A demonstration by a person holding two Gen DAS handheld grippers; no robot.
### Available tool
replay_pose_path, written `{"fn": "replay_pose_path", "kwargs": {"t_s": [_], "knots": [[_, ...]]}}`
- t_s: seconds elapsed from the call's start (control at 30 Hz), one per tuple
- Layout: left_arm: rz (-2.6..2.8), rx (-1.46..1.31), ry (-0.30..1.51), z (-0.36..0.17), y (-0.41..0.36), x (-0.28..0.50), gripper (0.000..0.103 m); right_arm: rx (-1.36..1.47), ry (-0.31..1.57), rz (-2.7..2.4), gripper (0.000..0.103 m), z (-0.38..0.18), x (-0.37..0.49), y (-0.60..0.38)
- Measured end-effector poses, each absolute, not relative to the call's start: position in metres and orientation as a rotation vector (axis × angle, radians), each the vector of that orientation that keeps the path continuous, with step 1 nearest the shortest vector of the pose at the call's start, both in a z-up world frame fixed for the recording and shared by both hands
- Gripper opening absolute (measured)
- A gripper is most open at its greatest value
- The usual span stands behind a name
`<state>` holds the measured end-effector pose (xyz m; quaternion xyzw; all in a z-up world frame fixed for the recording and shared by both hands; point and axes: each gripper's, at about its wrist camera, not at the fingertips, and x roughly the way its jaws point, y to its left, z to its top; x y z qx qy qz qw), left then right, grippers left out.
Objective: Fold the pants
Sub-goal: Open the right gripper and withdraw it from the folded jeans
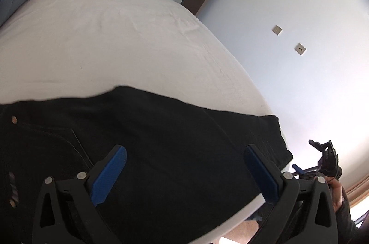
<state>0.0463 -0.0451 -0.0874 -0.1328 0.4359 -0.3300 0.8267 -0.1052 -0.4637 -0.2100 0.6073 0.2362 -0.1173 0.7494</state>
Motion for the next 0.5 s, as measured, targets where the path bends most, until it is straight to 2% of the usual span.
{"fn": "replay_pose_path", "kwargs": {"t_s": [0.13,0.23,0.43,0.47,0.5], "knots": [[-0.727,-0.333,0.988,-0.103,-0.066,0.02,0.103,1.355,0.542,-0.276,0.098,-0.217,-0.105,-0.476],[-0.72,-0.351,0.986,-0.103,-0.072,0.007,0.103,1.422,0.539,-0.293,0.088,-0.235,-0.109,-0.487],[-0.697,-0.307,0.979,-0.094,-0.078,-0.004,0.103,1.433,0.523,-0.253,0.087,-0.235,-0.105,-0.496],[-0.692,-0.308,0.977,-0.092,-0.078,-0.005,0.103,1.439,0.519,-0.24,0.081,-0.233,-0.107,-0.496],[-0.688,-0.312,0.974,-0.091,-0.078,-0.005,0.103,1.449,0.519,-0.227,0.069,-0.233,-0.106,-0.496]]}}
